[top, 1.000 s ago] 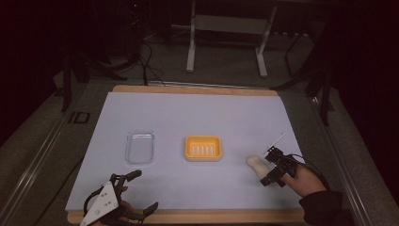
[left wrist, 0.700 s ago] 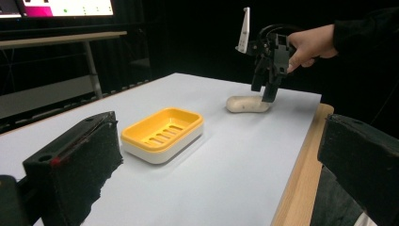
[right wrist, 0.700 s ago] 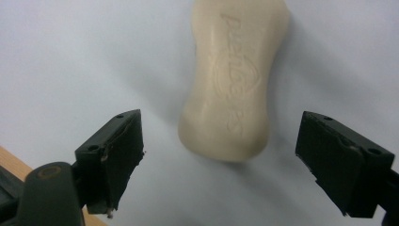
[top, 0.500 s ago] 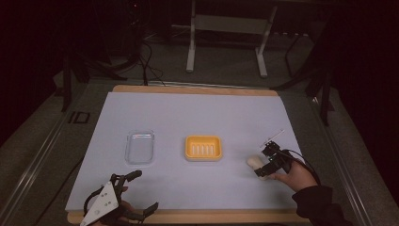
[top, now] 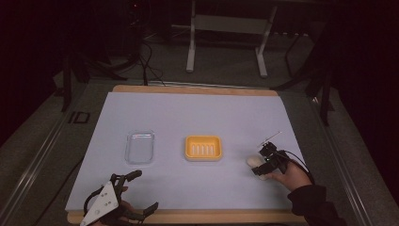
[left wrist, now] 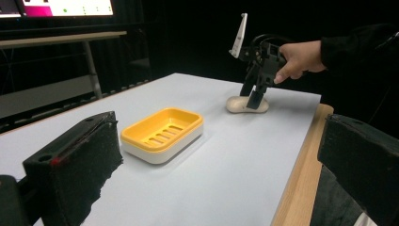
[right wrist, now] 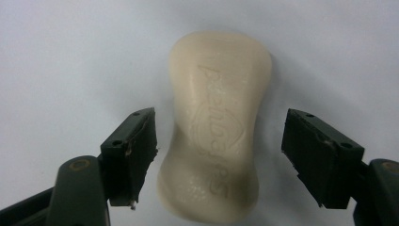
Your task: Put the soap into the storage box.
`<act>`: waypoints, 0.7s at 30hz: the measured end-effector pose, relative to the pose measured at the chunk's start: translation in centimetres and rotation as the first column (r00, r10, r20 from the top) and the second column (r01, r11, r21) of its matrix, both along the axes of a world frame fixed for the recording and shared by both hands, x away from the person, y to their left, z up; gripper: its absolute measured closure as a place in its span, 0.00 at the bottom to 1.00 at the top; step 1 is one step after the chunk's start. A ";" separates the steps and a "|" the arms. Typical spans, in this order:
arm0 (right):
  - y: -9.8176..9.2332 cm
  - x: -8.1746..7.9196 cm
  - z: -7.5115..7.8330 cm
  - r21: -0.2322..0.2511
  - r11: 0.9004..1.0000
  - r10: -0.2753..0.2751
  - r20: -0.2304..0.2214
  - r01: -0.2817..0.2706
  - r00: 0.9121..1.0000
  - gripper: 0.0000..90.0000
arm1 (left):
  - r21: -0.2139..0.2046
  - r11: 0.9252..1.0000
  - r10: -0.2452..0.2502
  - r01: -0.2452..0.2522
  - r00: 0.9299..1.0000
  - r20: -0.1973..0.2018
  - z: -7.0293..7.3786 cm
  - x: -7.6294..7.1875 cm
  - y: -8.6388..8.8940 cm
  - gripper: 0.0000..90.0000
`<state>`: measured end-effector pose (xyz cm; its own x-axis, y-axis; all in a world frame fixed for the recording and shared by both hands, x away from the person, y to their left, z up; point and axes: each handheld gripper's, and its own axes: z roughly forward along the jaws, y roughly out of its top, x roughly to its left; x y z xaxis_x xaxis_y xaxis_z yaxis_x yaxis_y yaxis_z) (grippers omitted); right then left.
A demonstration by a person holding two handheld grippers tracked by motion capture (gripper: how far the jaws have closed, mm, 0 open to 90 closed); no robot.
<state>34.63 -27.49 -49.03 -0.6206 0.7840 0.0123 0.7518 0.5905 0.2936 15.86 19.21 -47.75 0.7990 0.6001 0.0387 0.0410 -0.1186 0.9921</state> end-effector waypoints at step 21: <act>0.3 -0.6 -1.3 0.002 0.999 0.034 0.062 -0.034 0.998 0.55 | 0.009 1.000 -0.005 0.005 1.000 -0.002 -0.1 0.0 -0.2 0.00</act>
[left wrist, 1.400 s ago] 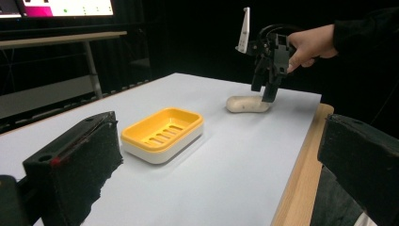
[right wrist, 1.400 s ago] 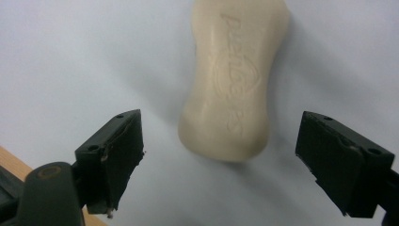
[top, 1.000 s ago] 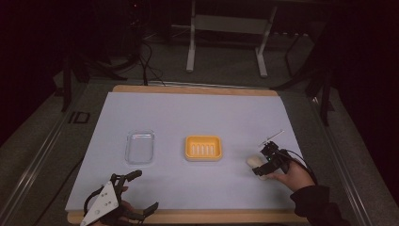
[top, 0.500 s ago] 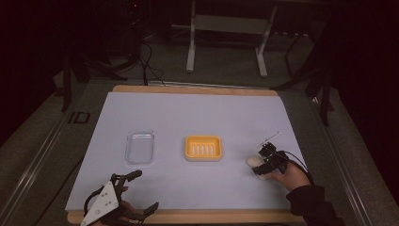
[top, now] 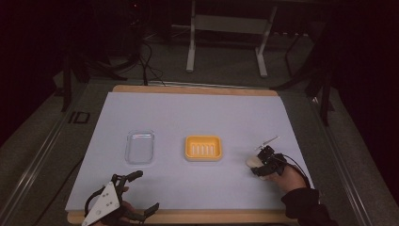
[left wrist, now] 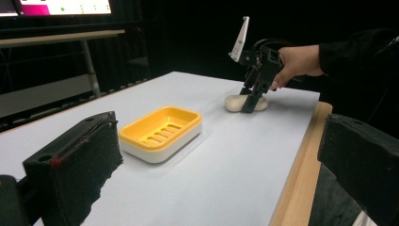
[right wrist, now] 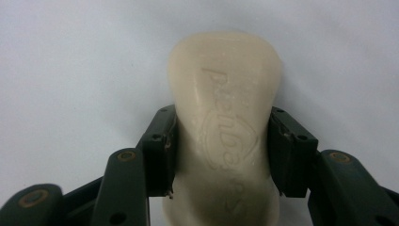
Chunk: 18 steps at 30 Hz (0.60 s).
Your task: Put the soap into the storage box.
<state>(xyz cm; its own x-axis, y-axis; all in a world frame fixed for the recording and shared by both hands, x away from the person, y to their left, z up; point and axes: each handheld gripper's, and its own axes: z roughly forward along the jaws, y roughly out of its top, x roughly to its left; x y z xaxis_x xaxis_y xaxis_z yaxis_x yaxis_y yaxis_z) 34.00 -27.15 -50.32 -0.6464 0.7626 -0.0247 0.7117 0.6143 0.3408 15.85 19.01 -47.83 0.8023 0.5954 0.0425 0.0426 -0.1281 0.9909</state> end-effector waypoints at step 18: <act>0.0 1.1 2.8 -0.040 0.995 0.093 -0.023 -0.094 0.995 0.55 | -0.003 1.000 0.002 -0.002 1.000 0.000 0.0 0.0 0.1 0.00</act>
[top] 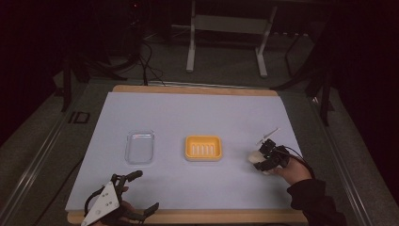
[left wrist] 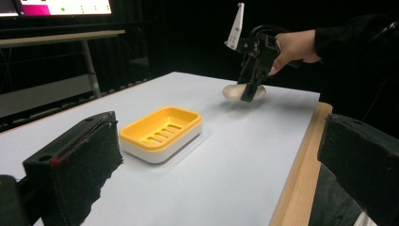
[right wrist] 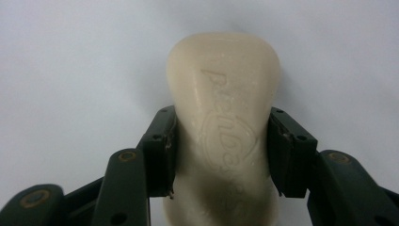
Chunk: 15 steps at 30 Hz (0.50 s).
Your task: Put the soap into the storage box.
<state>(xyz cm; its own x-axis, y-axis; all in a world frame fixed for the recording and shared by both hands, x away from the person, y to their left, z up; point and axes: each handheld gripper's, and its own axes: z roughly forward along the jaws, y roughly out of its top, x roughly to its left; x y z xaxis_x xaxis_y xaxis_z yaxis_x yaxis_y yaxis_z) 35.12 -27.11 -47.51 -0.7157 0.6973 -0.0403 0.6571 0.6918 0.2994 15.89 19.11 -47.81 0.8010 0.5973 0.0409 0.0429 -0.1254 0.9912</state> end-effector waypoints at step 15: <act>1.8 0.1 2.1 0.045 0.954 0.295 0.033 -0.296 0.955 0.55 | -0.001 1.000 -0.002 0.002 1.000 -0.004 0.0 0.0 0.0 0.00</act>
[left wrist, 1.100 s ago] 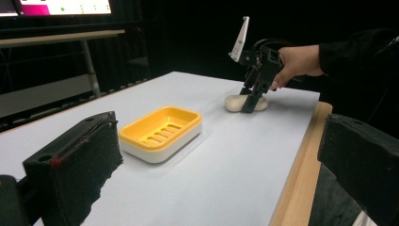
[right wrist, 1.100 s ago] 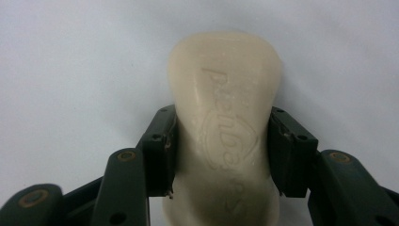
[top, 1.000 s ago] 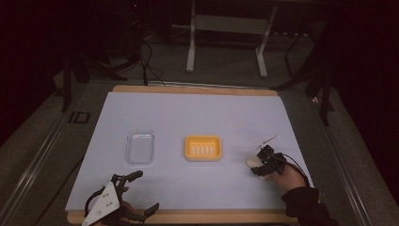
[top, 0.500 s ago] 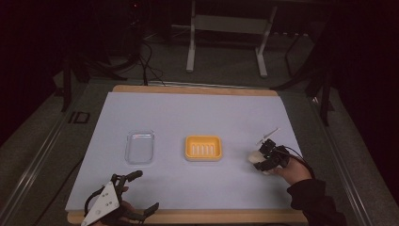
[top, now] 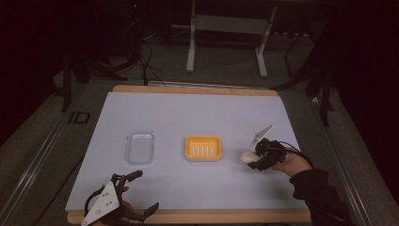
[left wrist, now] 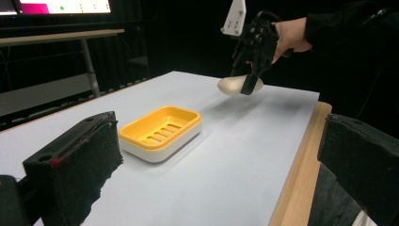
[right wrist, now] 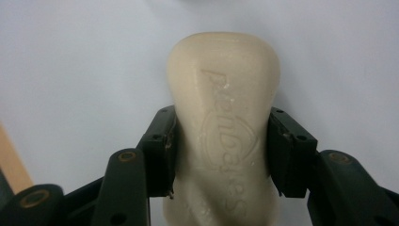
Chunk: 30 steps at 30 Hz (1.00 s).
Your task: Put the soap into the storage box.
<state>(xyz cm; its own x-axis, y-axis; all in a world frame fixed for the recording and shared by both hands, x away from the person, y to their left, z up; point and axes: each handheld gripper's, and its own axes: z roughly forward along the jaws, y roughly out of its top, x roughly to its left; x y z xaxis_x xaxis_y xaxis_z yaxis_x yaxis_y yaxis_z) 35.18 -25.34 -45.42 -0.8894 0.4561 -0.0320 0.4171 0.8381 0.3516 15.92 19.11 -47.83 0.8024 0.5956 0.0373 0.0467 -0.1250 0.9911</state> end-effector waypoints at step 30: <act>3.1 -0.4 4.4 -0.033 0.917 0.396 -0.039 -0.397 0.918 0.55 | -0.004 1.000 -0.005 0.005 1.000 -0.002 0.0 0.1 0.0 0.00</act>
<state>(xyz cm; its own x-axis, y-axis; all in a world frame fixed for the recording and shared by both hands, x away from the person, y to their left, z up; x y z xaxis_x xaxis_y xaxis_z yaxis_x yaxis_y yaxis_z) 34.79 -22.25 -40.99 -0.9978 0.0652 -0.0124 0.0582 0.9497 0.3076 15.97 19.10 -47.83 0.8052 0.5920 0.0333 0.0480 -0.1210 0.9915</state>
